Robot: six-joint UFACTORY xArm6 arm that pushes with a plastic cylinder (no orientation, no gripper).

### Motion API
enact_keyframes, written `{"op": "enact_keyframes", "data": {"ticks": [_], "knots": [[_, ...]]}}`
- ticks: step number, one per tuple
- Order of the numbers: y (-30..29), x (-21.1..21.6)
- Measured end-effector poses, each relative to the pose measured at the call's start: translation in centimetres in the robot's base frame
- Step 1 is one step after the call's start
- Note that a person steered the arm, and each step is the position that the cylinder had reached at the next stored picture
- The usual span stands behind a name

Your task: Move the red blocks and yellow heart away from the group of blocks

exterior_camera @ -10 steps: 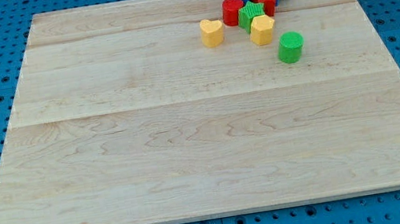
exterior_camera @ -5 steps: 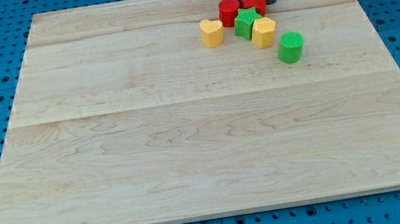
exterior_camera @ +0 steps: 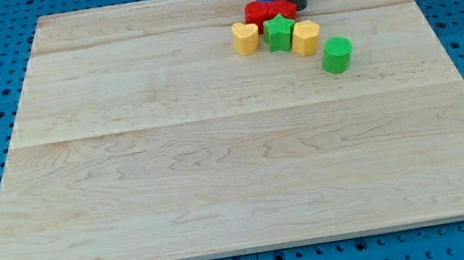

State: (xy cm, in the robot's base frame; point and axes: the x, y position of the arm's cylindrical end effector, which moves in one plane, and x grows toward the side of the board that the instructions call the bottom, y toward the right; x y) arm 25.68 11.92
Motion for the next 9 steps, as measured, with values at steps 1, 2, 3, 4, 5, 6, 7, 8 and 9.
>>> {"op": "enact_keyframes", "data": {"ticks": [1, 2, 3, 4, 5, 6, 7, 8, 9], "knots": [[0.9, 0.2], [-1.3, 0.6], [-1.1, 0.6], [-4.9, 0.6], [-5.1, 0.6], [-5.3, 0.6], [-5.4, 0.6], [-5.1, 0.7], [-10.5, 1.9]]}}
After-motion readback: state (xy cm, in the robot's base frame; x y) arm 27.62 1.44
